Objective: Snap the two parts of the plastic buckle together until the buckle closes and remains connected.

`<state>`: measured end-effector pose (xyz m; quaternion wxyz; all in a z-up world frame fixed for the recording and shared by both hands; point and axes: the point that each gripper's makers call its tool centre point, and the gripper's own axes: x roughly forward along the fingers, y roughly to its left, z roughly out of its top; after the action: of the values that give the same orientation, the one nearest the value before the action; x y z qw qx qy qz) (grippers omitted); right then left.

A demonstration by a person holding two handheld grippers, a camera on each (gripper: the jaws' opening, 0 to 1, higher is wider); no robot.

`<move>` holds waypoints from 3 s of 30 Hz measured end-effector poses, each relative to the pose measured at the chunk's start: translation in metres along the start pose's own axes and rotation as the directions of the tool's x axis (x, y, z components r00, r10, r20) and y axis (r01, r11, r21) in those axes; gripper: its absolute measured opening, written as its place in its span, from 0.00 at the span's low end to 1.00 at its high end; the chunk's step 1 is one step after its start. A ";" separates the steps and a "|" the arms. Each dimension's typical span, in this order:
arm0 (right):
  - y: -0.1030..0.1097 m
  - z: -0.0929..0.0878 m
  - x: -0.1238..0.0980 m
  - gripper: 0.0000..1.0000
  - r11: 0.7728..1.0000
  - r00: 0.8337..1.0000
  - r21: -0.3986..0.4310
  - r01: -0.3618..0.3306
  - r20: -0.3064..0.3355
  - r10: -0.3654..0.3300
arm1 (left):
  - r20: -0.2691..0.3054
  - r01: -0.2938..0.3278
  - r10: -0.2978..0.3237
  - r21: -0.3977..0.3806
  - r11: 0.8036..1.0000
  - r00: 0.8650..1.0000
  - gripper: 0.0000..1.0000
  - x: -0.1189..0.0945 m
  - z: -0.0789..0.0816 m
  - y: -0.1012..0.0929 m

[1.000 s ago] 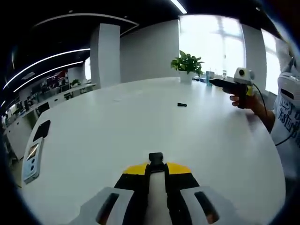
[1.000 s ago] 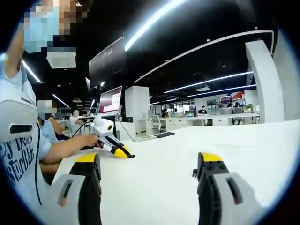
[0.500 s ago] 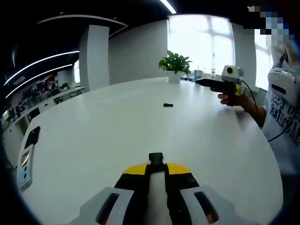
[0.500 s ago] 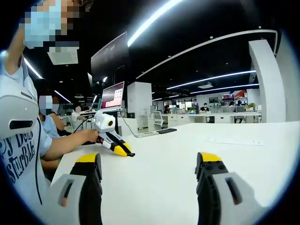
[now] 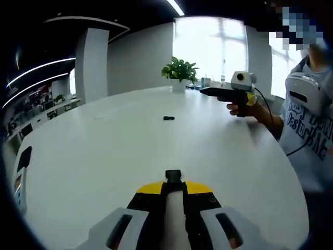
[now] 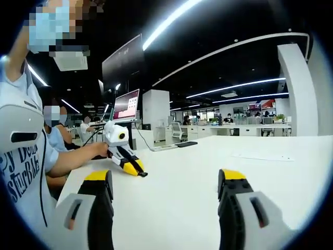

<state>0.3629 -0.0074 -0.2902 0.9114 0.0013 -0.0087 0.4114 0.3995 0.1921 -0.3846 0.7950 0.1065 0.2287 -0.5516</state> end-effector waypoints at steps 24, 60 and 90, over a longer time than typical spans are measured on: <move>-0.001 -0.002 0.000 0.84 1.000 1.000 -0.012 0.007 -0.013 -0.007 | 0.004 0.143 -0.144 0.087 0.986 0.990 0.12 0.016 0.007 -0.032; -0.023 0.016 0.017 0.78 0.988 0.996 -0.145 0.046 -0.062 -0.056 | -0.001 0.192 -0.194 0.121 0.974 0.981 0.12 0.018 0.006 -0.052; -0.078 -0.007 0.058 0.65 0.996 0.988 -0.053 0.071 -0.131 -0.078 | -0.002 0.188 -0.190 0.126 0.974 0.982 0.12 0.016 0.006 -0.051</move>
<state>0.4601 -0.0154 -0.2960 0.9244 -0.0478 0.0423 0.3759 0.3581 0.1572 -0.3828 0.7318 0.1313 0.1987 -0.6385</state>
